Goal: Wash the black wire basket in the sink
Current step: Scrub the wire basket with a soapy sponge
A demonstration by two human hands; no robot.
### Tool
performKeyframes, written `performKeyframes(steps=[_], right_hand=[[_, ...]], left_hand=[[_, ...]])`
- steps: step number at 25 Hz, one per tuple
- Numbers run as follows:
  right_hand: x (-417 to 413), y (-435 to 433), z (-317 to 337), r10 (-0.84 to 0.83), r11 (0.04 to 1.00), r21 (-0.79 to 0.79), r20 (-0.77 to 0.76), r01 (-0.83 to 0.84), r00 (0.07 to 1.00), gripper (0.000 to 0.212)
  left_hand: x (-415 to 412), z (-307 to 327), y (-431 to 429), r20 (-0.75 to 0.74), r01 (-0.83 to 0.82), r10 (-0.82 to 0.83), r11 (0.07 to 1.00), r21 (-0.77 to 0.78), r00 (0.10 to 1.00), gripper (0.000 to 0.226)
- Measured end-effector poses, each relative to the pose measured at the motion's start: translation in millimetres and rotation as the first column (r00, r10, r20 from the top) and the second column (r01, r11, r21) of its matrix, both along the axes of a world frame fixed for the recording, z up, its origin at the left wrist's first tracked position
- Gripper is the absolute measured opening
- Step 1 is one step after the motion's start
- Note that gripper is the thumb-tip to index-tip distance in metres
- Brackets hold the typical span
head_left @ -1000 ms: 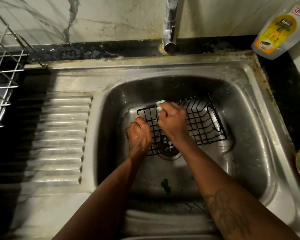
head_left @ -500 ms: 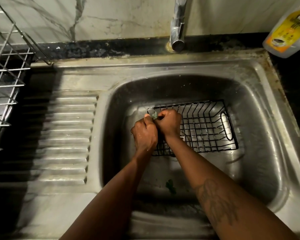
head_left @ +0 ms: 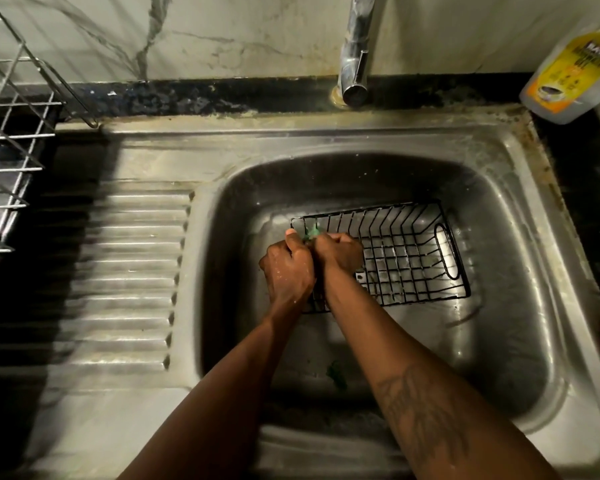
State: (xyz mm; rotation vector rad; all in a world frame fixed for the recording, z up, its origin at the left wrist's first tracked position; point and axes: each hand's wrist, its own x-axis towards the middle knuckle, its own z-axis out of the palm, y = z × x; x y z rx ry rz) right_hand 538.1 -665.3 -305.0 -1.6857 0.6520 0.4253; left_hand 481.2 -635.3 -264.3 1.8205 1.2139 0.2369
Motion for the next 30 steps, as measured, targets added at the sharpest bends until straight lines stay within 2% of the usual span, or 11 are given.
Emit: performKeyframes(steps=[1, 3, 6, 7, 12, 15, 18, 22, 24, 27, 30], right_hand=[[3, -1, 0, -0.013, 0.999, -0.033, -0.061, 0.011, 0.998, 0.014], [3, -3, 4, -0.026, 1.0, -0.017, -0.039, 0.025, 0.999, 0.015], [-5, -3, 21, -0.141, 0.965, 0.236, 0.096, 0.115, 0.985, 0.02], [-5, -3, 19, -0.176, 0.955, 0.261, 0.1, 0.145, 0.979, 0.022], [6, -4, 4, -0.234, 0.956, 0.153, -0.118, 0.25, 0.965, 0.02], [1, -8, 16, -0.258, 0.953, 0.166, 0.012, 0.253, 0.966, 0.017], [3, -17, 16, -0.319, 0.936, 0.214, 0.173, 0.281, 0.932, 0.025], [19, -24, 1, -0.276, 0.954, 0.118, -0.007, 0.275, 0.961, 0.021], [15, -23, 8, -0.276, 0.952, 0.152, 0.05, 0.265, 0.96, 0.022], [15, -22, 30, -0.297, 0.937, 0.266, 0.259, 0.228, 0.919, 0.021], [39, -26, 39, -0.282, 0.957, 0.169, 0.37, 0.234, 0.885, 0.022]], left_hand=[[-1, 1, 0, -0.006, -0.002, 0.002, 1.0, -0.007, 1.0, 0.051], [-1, -1, 0, -0.008, -0.008, 0.008, 1.0, -0.001, 1.0, 0.053], [1, -4, 1, -0.005, -0.023, 0.023, 1.0, -0.017, 1.0, 0.055], [1, -4, 1, -0.009, -0.027, 0.027, 0.999, -0.033, 1.0, 0.054], [1, -12, 0, 0.014, 0.004, -0.004, 1.0, 0.012, 1.0, 0.057], [2, -15, 1, 0.0, 0.006, -0.006, 1.0, 0.004, 1.0, 0.058], [1, -13, 0, 0.009, 0.0, 0.0, 1.0, 0.01, 1.0, 0.06], [0, 6, -7, -0.013, -0.011, 0.011, 1.0, 0.026, 1.0, 0.06], [0, 8, -8, -0.038, -0.012, 0.013, 1.0, 0.026, 0.999, 0.059], [1, 4, -4, -0.04, 0.019, -0.017, 0.999, 0.039, 0.999, 0.059], [0, 4, -6, -0.038, 0.028, -0.027, 0.999, 0.03, 0.999, 0.059]])
